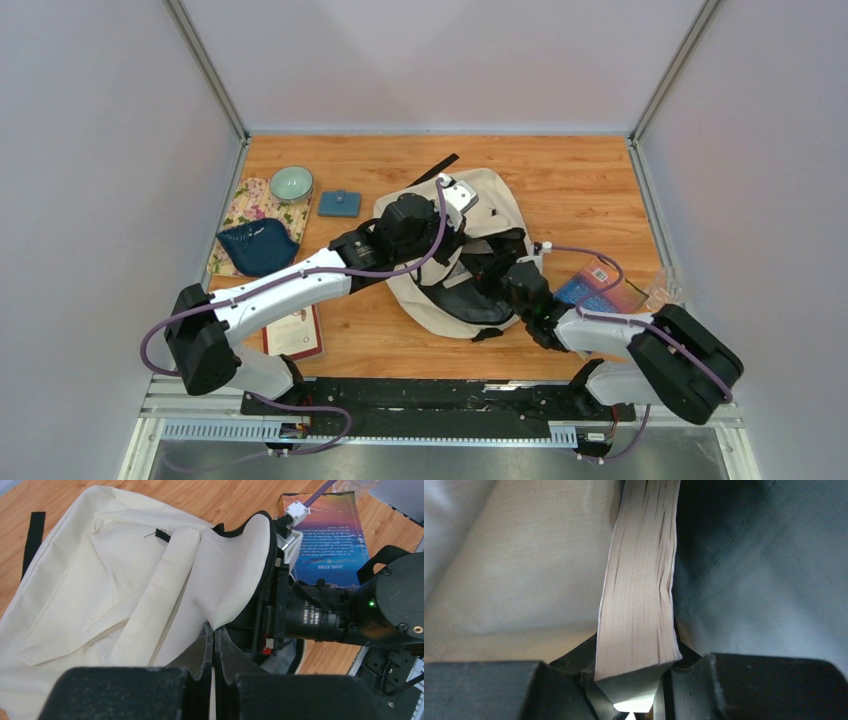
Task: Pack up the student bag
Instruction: Place the book in the student bag.
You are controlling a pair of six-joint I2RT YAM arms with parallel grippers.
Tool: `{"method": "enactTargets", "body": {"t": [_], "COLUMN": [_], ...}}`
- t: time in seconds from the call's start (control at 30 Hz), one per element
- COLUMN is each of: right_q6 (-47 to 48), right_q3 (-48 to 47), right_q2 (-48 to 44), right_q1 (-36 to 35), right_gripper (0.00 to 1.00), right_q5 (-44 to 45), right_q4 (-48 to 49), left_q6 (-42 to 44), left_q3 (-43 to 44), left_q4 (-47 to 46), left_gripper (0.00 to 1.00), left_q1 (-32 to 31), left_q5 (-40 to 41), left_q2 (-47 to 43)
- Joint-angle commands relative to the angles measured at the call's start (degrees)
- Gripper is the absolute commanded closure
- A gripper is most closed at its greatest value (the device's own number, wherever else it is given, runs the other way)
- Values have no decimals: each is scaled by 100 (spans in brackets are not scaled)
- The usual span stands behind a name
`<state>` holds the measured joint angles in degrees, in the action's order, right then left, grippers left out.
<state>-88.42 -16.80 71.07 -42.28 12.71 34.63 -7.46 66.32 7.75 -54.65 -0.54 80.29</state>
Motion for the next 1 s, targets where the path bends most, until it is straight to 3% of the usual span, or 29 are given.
{"method": "enactTargets", "body": {"t": [0.0, 0.2, 0.27, 0.3, 0.33, 0.43, 0.5, 0.63, 0.83, 0.97], "right_q6": [185, 317, 299, 325, 308, 308, 404, 860, 1819, 1846], "right_q3": [-604, -1185, -1264, -1273, -1239, -1002, -826, -693, -1414, -1371], "right_q2": [730, 2048, 2384, 2655, 2762, 2843, 2616, 1851, 524, -39], "right_q1": [27, 124, 194, 220, 229, 247, 247, 247, 124, 124], "right_gripper": [100, 95, 89, 85, 74, 52, 45, 26, 21, 20], "right_q5": [609, 522, 303, 241, 93, -40, -84, -321, -173, -93], "right_q4": [2021, 2099, 2284, 2354, 2381, 2173, 2004, 718, -2333, -3128], "left_q6": [-62, -176, -194, -203, -212, -264, -343, -475, -651, -704], "left_q3": [258, 179, 92, 56, 12, -172, -330, -576, -911, -972], "left_q4": [-459, -432, -449, -450, -450, -458, -493, -520, -669, -704], "left_gripper": [100, 100, 100, 100, 100, 100, 100, 100, 100, 100], "left_q1": [-19, -10, -2, -1, -1, 77, 156, 288, 385, 403], "left_q5": [1, -96, -96, -78, -70, -43, -34, -8, -17, -43], "left_q2": [-277, -330, -356, -382, -417, -514, -567, -655, -760, -752]}}
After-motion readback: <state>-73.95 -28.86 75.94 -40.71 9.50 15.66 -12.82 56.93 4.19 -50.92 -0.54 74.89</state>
